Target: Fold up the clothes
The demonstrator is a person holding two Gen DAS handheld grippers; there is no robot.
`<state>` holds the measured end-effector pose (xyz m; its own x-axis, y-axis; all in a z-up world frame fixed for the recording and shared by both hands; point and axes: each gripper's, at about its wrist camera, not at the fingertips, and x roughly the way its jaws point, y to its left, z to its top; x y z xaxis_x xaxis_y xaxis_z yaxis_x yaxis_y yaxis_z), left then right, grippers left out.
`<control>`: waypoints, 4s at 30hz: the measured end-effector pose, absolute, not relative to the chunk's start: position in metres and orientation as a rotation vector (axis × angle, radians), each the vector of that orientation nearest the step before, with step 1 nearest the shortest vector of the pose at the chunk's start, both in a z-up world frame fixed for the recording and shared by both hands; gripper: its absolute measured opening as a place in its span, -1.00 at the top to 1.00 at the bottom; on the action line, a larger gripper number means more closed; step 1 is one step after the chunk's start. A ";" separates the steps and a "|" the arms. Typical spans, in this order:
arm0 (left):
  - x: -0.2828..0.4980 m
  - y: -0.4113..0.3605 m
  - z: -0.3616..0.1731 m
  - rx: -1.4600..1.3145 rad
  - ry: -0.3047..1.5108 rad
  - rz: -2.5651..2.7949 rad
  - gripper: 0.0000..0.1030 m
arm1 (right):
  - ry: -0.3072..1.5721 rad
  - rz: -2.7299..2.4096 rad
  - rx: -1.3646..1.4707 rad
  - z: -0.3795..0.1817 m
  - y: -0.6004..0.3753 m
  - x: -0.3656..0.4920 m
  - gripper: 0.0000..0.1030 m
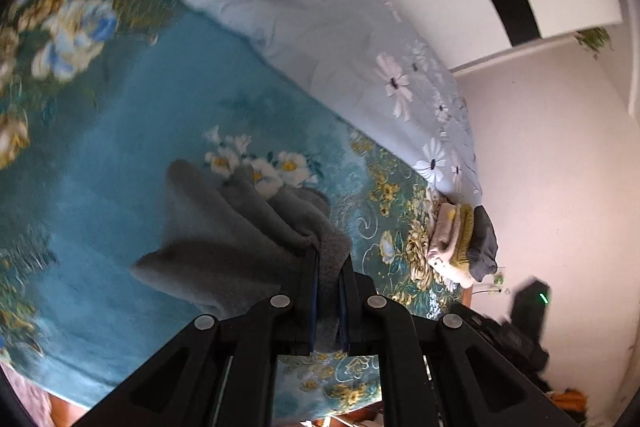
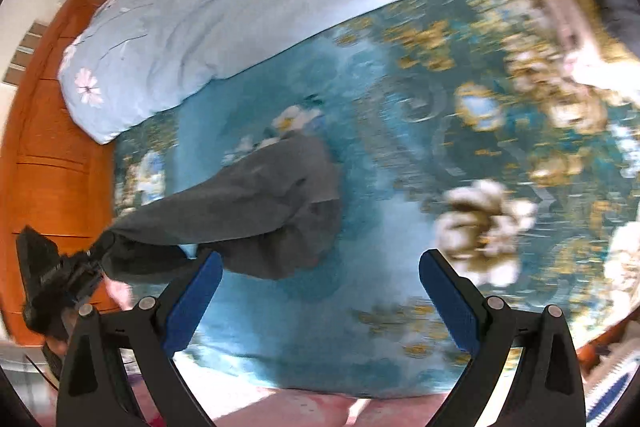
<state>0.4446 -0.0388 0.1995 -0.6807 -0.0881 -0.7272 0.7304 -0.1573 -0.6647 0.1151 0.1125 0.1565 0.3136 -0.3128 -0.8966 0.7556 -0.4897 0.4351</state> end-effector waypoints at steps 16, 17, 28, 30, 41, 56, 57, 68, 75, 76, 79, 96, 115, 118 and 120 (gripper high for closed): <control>0.438 0.006 0.244 0.663 1.501 -1.912 0.84 | -0.033 -0.720 2.159 0.044 0.021 0.205 -0.81; 0.439 0.008 0.242 0.665 1.504 -1.906 0.84 | -0.060 -0.717 2.181 0.040 0.021 0.204 -0.62; 0.396 0.026 0.244 0.730 1.511 -2.012 0.83 | -0.154 -0.867 2.053 0.082 0.015 0.146 0.78; 0.388 0.023 0.249 0.720 1.503 -2.053 0.83 | -0.206 -0.915 1.965 0.108 0.013 0.122 0.83; 0.351 -0.015 0.254 0.691 1.512 -2.084 0.82 | -0.360 -1.185 1.417 0.272 0.047 0.008 1.00; 0.374 -0.012 0.205 0.758 1.619 -1.899 0.82 | -0.176 -1.124 2.049 0.071 0.092 0.030 0.26; 0.375 -0.011 0.205 0.756 1.618 -1.896 0.82 | -0.176 -1.095 2.081 0.060 0.089 0.039 -0.01; 0.371 0.007 0.222 0.821 1.538 -1.956 0.82 | -0.230 -0.882 2.252 -0.002 0.032 0.117 -0.27; 0.396 0.012 0.211 0.786 1.571 -1.882 0.80 | -0.241 -0.953 2.070 0.041 -0.006 0.103 0.85; 0.402 0.011 0.209 0.772 1.582 -1.866 0.79 | -0.252 -0.964 2.018 0.054 -0.011 0.097 0.86; 0.413 0.006 0.199 0.715 1.634 -1.815 0.65 | -0.299 -1.009 1.888 0.098 -0.017 0.076 0.87; 0.467 0.023 0.018 0.591 2.153 -1.085 0.20 | -0.405 -1.664 1.632 0.212 0.127 -0.058 0.88; 0.401 0.013 -0.042 0.623 2.154 -1.065 0.67 | -0.333 -1.731 1.616 0.246 0.170 -0.074 0.88; 0.397 0.010 -0.029 0.742 2.046 -1.129 0.93 | -0.313 -1.725 1.620 0.246 0.166 -0.072 0.88; 0.406 0.006 -0.013 0.747 1.981 -1.169 0.94 | -0.309 -1.721 1.625 0.245 0.163 -0.071 0.88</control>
